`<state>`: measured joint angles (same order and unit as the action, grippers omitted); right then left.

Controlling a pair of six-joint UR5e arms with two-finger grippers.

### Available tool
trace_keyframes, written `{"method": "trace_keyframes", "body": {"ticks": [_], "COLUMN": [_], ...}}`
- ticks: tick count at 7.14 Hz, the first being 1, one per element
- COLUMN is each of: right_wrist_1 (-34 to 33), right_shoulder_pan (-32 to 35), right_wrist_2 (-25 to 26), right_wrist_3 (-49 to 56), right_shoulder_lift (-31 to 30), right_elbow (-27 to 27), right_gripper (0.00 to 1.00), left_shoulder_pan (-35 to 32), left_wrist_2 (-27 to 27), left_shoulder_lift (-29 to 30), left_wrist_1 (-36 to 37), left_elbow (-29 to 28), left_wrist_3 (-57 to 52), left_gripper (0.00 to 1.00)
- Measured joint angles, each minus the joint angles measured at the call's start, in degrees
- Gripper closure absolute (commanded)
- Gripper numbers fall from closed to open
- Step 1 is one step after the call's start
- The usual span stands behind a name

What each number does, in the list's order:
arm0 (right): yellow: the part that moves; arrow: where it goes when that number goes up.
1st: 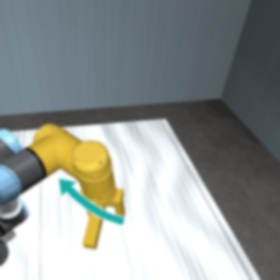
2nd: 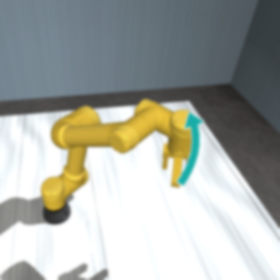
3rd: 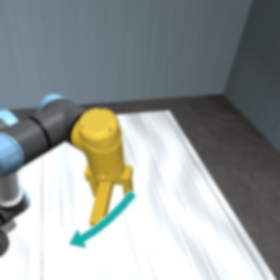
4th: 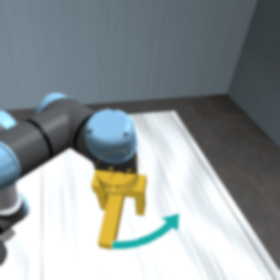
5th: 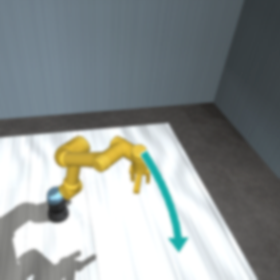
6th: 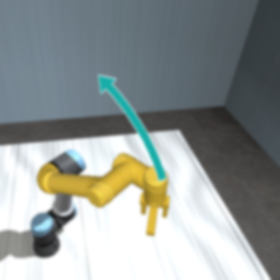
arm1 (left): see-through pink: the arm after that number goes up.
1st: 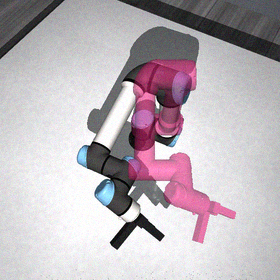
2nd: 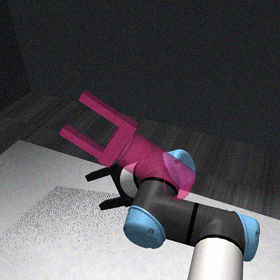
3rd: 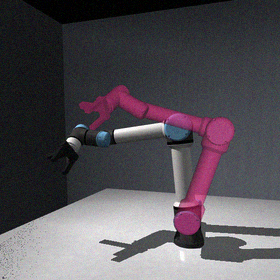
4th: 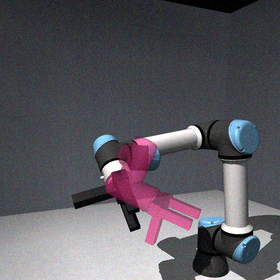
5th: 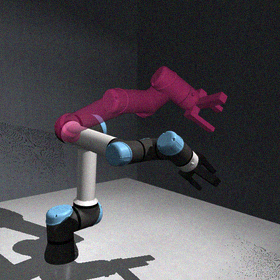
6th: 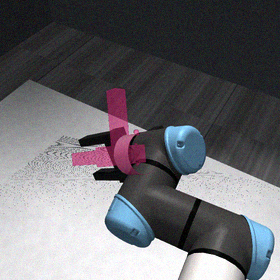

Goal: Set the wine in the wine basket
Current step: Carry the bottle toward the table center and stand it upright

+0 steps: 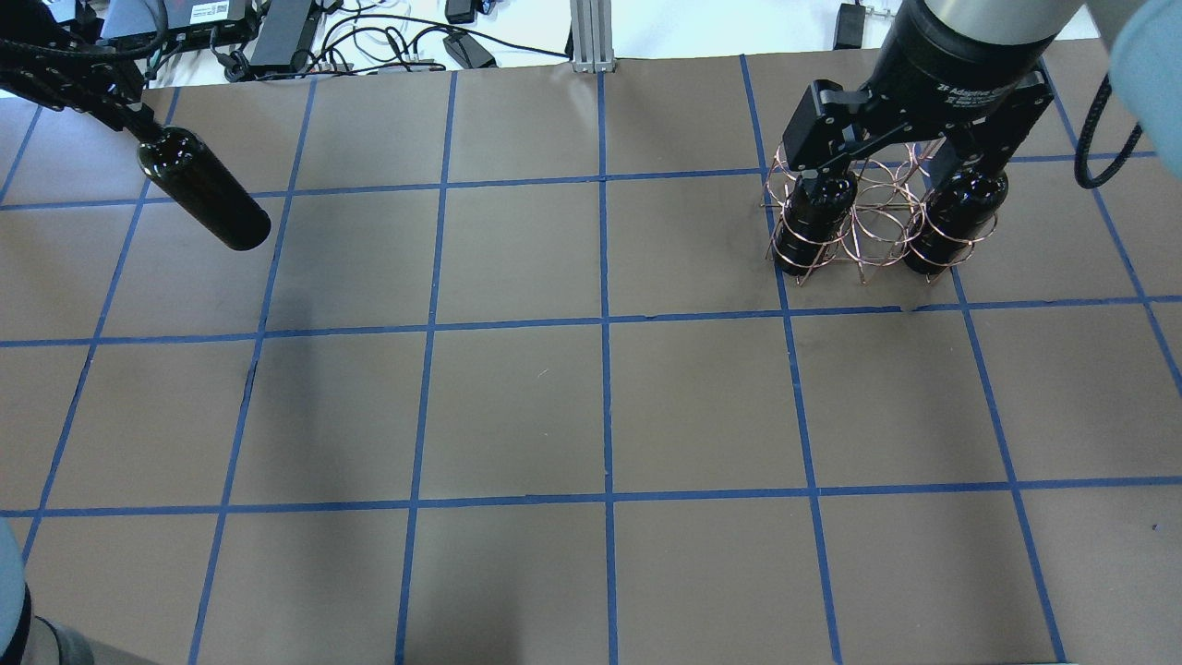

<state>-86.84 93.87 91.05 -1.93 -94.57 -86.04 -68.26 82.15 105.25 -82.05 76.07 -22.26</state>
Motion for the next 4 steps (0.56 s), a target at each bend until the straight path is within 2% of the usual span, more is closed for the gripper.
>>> {"method": "trace_keyframes", "body": {"ticks": [4], "right_wrist_1": [0.0], "right_shoulder_pan": [0.0], "right_wrist_2": [0.0], "right_wrist_3": [0.0], "right_shoulder_lift": [0.0], "right_elbow": [0.0], "right_gripper": [0.00], "left_shoulder_pan": [-15.1], "left_wrist_2": [-0.1], "left_shoulder_lift": [-8.2], "left_wrist_1": [0.3], "left_elbow": [8.9], "left_wrist_3": [16.4], "left_gripper": [1.00]}}
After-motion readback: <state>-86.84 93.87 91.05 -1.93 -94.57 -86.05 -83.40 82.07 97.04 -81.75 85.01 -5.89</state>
